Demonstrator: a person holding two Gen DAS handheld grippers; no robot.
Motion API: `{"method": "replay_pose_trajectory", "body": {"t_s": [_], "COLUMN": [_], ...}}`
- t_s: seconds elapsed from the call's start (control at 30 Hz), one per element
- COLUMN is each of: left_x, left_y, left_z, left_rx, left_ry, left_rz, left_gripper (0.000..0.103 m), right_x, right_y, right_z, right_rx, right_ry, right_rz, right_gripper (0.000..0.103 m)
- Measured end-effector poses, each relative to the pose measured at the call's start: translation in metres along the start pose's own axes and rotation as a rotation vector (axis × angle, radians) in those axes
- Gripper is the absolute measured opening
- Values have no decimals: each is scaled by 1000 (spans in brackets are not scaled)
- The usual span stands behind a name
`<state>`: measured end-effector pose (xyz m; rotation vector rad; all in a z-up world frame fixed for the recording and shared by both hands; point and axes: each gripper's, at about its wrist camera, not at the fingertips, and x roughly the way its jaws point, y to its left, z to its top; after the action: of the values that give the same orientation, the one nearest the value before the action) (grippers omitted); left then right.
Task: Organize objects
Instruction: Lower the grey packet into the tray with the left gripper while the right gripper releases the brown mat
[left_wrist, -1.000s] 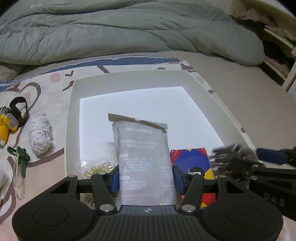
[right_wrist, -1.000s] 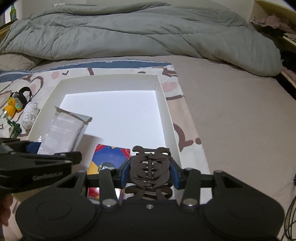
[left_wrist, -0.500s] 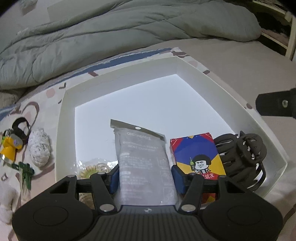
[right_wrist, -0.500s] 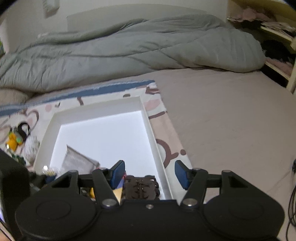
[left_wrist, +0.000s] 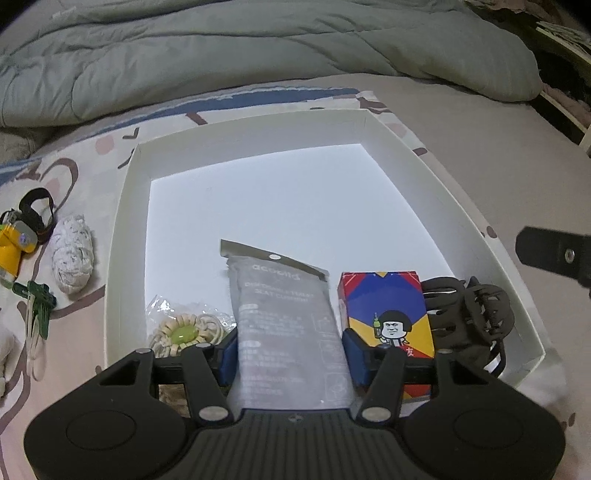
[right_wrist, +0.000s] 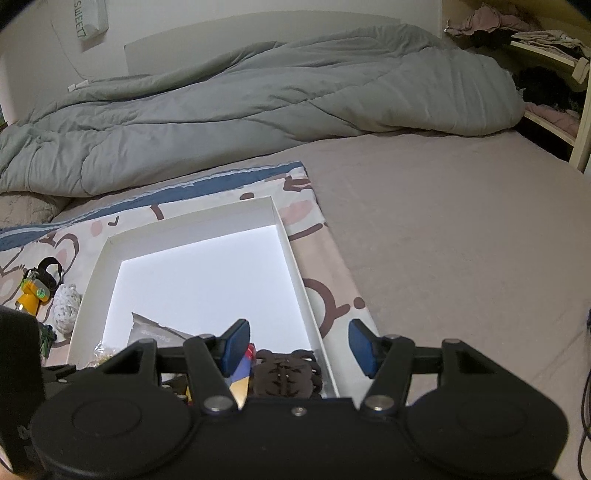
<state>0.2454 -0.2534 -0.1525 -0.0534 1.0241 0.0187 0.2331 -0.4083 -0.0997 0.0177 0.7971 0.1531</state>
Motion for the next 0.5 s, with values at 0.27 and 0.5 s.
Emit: {"method": "replay_pose_trajectory", "body": {"t_s": [0.27,0.5], "left_x": [-23,-54], "left_y": [7,19], "left_z": [5,9], "left_rx": [-26,18], "left_ry": [-3,-57], "left_rz": [-92,-74], "left_gripper": [84,85], "right_x": [-6,-15], "right_y": [0,1], "right_z": [-1,-1], "right_rx": [0,15], "right_ry": [0,-10], "right_rz": [4,9], "right_gripper": [60,60]}}
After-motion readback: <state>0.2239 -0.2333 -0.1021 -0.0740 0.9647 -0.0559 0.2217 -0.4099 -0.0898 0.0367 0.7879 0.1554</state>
